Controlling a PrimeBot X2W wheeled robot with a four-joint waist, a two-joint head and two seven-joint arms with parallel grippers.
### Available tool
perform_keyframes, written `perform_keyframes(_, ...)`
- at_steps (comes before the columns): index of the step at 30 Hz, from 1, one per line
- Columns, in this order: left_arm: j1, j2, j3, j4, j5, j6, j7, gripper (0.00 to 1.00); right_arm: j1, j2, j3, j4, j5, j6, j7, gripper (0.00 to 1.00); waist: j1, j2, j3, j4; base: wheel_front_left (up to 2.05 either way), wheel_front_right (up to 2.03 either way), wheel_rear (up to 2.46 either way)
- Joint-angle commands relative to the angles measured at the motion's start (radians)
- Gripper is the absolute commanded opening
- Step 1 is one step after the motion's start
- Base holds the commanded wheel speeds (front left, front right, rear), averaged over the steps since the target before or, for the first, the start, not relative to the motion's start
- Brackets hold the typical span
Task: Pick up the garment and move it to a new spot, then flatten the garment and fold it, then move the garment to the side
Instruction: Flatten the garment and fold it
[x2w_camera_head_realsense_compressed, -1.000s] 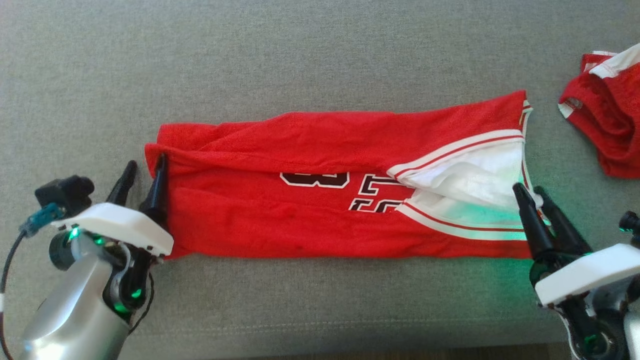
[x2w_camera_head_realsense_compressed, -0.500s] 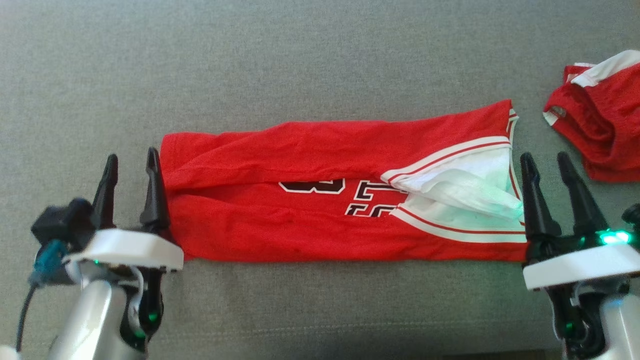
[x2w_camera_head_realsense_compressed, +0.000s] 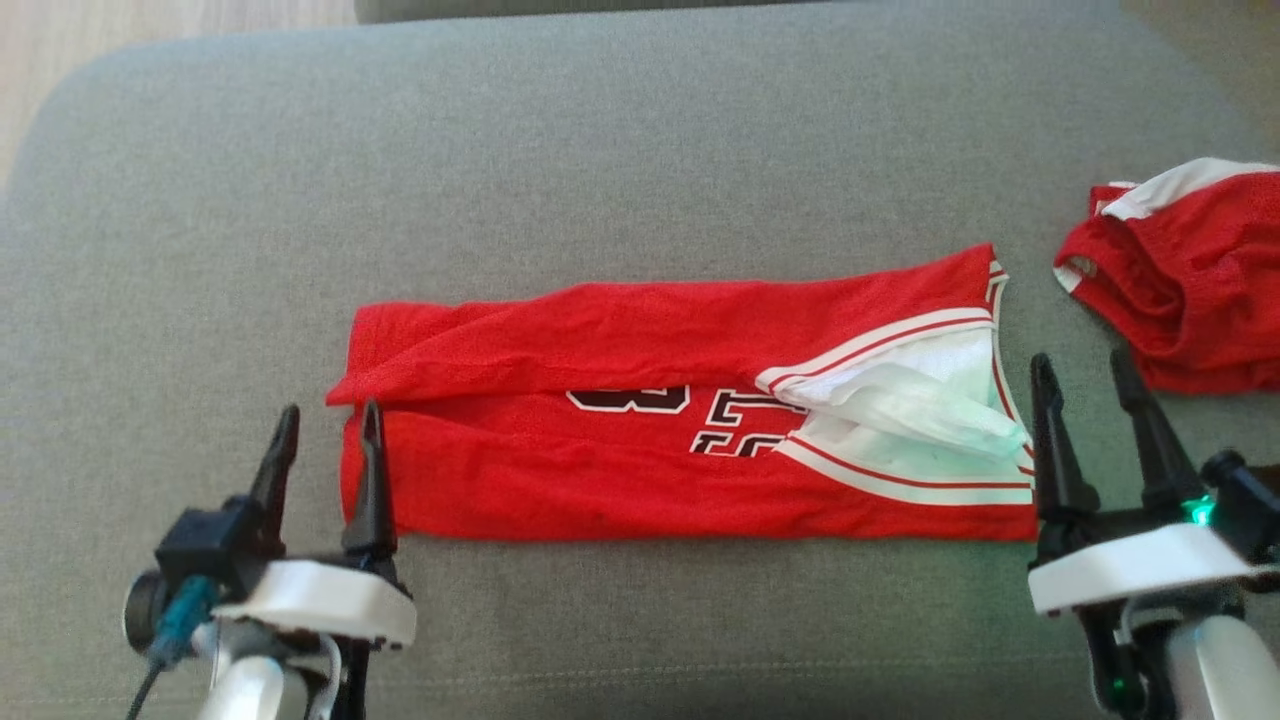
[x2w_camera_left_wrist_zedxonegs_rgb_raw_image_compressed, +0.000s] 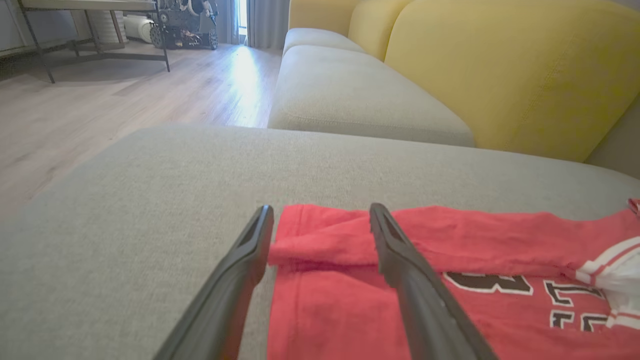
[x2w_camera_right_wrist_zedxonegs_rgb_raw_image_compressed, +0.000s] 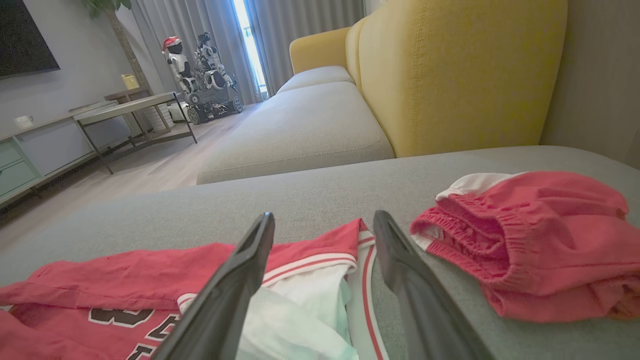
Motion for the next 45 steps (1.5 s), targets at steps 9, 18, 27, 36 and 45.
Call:
perform_keyframes(9,-0.010,0.003,0.037,0.038,0.019,-0.020,-0.009,1.00,0.008,-0.007,0.033,-0.003,-0.018,0.004,-0.032,1.00,0.0000,0.0000,-0.034,0.002,0.00,0.00,0.00)
perform_keyframes(18,-0.016,0.003,0.037,0.047,0.030,-0.026,-0.009,1.00,0.005,-0.009,0.030,0.003,-0.011,0.004,-0.021,1.00,0.0000,0.0000,-0.032,0.007,0.00,0.00,0.00)
perform_keyframes(27,-0.064,-0.002,0.018,0.045,0.041,-0.040,-0.009,1.00,-0.065,-0.049,0.019,0.091,-0.018,0.004,0.058,1.00,0.0000,0.0000,0.020,0.041,0.00,0.00,0.00)
perform_keyframes(36,-0.117,-0.030,-0.006,0.054,0.055,-0.067,-0.009,1.00,-0.162,-0.093,0.040,0.211,-0.029,0.004,0.230,1.00,0.0000,0.0000,0.087,0.083,0.00,0.00,0.00)
perform_keyframes(45,-0.148,-0.055,-0.004,0.066,0.080,-0.087,-0.009,1.00,-0.162,-0.075,-0.047,0.235,-0.078,0.004,0.410,1.00,0.0000,0.0000,0.115,0.090,0.00,0.00,0.00)
